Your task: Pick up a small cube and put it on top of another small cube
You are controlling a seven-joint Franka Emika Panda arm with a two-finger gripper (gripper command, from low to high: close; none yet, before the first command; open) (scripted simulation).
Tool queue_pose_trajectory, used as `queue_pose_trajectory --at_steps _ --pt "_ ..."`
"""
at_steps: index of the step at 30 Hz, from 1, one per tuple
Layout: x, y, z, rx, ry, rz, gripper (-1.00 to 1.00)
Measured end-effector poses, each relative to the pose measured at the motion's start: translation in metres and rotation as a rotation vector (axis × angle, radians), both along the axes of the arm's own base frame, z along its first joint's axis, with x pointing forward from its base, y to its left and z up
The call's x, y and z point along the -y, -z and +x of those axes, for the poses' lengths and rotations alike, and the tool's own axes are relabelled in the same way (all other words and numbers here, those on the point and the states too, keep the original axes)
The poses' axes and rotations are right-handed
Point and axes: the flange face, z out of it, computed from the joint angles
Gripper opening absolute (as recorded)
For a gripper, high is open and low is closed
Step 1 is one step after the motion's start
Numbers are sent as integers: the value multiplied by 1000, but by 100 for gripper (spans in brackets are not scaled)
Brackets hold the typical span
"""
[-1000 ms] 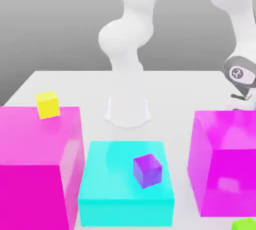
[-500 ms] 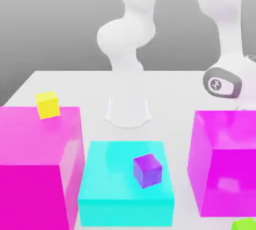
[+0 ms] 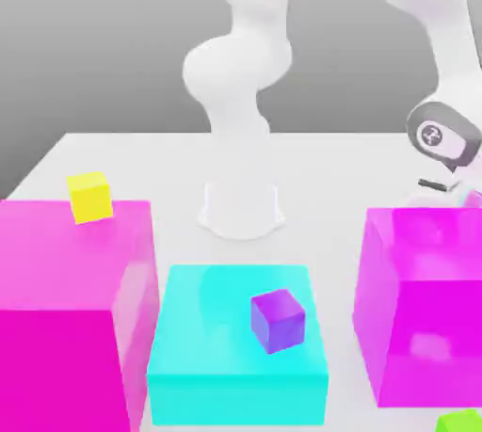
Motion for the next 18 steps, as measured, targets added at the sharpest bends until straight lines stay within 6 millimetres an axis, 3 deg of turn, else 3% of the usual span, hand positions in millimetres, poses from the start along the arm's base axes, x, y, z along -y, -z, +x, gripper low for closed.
queue_pose_trajectory --at_steps 4,11,18 --pt "-20 -5 -16 -107 75 -95 -100" --pt "-18 24 -36 -225 162 -425 -100" --pt "-26 21 -50 -216 174 -696 -100"
